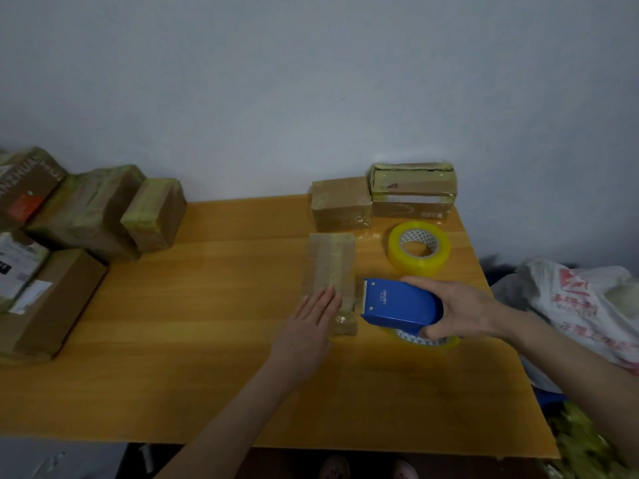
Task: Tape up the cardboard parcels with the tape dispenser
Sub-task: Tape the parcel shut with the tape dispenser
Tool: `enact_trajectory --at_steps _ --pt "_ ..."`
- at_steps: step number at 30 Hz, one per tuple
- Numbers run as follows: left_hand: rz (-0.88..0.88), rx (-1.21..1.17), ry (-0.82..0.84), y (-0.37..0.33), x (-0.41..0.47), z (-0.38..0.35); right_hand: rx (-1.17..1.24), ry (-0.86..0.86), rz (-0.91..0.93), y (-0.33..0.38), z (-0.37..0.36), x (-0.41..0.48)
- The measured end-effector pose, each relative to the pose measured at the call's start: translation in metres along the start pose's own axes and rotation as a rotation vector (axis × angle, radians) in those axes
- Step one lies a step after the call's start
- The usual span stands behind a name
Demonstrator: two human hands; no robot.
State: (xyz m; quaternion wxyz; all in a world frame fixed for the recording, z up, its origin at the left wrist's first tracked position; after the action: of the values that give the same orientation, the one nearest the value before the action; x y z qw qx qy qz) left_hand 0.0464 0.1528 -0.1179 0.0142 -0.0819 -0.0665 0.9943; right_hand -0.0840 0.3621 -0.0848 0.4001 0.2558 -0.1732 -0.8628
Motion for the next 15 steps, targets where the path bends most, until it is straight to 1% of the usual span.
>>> enact_trajectory --at_steps 3,7,11,15 --pt "-0.001 -0.027 -0.013 0.0 -0.001 0.004 -0.029 0.027 -0.041 -0.016 0.005 -0.011" --pt "-0.014 -0.026 -0.033 -0.001 0.001 0.005 -0.178 0.059 -0.138 -0.035 0.011 -0.025" --pt "-0.019 -0.053 -0.044 0.0 0.001 0.002 -0.344 0.11 -0.12 -0.015 -0.003 -0.007" --pt "-0.034 -0.079 -0.056 0.0 0.001 0.002 -0.438 0.166 -0.127 0.004 -0.01 0.017"
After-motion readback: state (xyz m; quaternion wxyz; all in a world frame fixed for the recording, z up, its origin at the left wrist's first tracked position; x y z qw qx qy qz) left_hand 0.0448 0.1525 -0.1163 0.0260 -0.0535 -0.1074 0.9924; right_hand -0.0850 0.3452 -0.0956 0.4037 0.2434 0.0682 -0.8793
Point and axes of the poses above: each hand's wrist, its own x-axis towards the middle knuckle, its own z-axis out of the back of the hand, y = z × x, the point moved 5 cm from there along x, towards the middle knuckle, and after that the axes turned 6 degrees about -x, right-handed, at the moved point
